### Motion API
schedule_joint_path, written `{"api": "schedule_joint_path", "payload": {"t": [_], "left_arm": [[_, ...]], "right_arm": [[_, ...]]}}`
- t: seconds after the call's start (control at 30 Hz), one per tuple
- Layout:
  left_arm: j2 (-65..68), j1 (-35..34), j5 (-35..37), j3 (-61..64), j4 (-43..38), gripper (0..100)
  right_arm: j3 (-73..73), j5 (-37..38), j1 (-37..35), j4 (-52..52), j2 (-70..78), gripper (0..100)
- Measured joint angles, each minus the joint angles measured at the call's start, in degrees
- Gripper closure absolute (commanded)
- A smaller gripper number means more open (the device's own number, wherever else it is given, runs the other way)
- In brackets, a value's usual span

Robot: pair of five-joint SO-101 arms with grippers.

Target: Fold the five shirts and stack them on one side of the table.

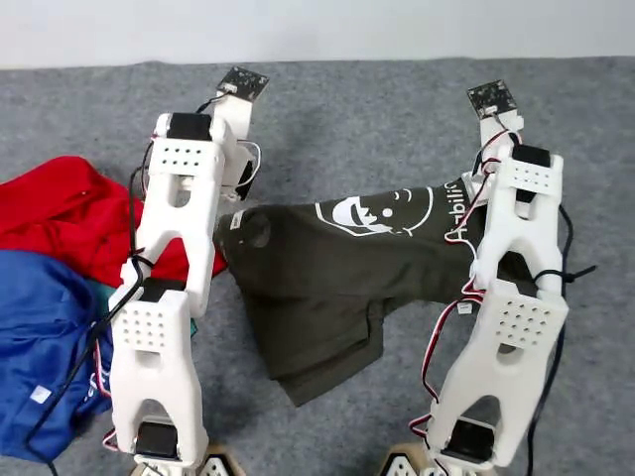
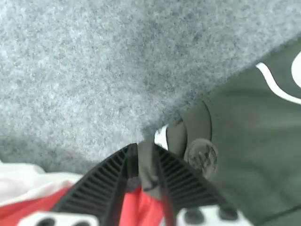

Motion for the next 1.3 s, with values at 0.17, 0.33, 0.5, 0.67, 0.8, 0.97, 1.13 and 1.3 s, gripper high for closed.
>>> {"api": "schedule_joint_path", "payload": {"t": [0.17, 0.33, 0.5, 0.67, 0.8, 0.97, 1.13, 1.3], "left_arm": [[0.00, 0.00, 0.00, -3.34, 5.89, 89], [0.00, 0.00, 0.00, -3.87, 7.03, 89], [0.00, 0.00, 0.00, -3.87, 7.21, 89], [0.00, 0.00, 0.00, -3.87, 7.21, 89], [0.00, 0.00, 0.00, -3.87, 7.21, 89], [0.00, 0.00, 0.00, -3.87, 7.21, 89], [0.00, 0.00, 0.00, -3.87, 7.21, 89], [0.00, 0.00, 0.00, -3.87, 7.21, 89]], "right_arm": [[0.00, 0.00, 0.09, 0.00, -1.85, 75.2], [0.00, 0.00, -0.44, 2.29, -7.03, 75.2], [0.00, 0.00, -1.41, 8.26, -12.92, 75.3], [0.00, 0.00, -1.41, 19.16, -16.70, 75.3], [0.00, 0.09, -0.70, 27.69, -17.32, 75.3], [0.00, 0.09, 2.81, 36.66, -17.32, 79.6], [-0.09, 0.09, 7.30, 40.09, -16.97, 86.1], [-0.09, 0.09, 10.55, 40.44, -10.55, 86.1]]}}
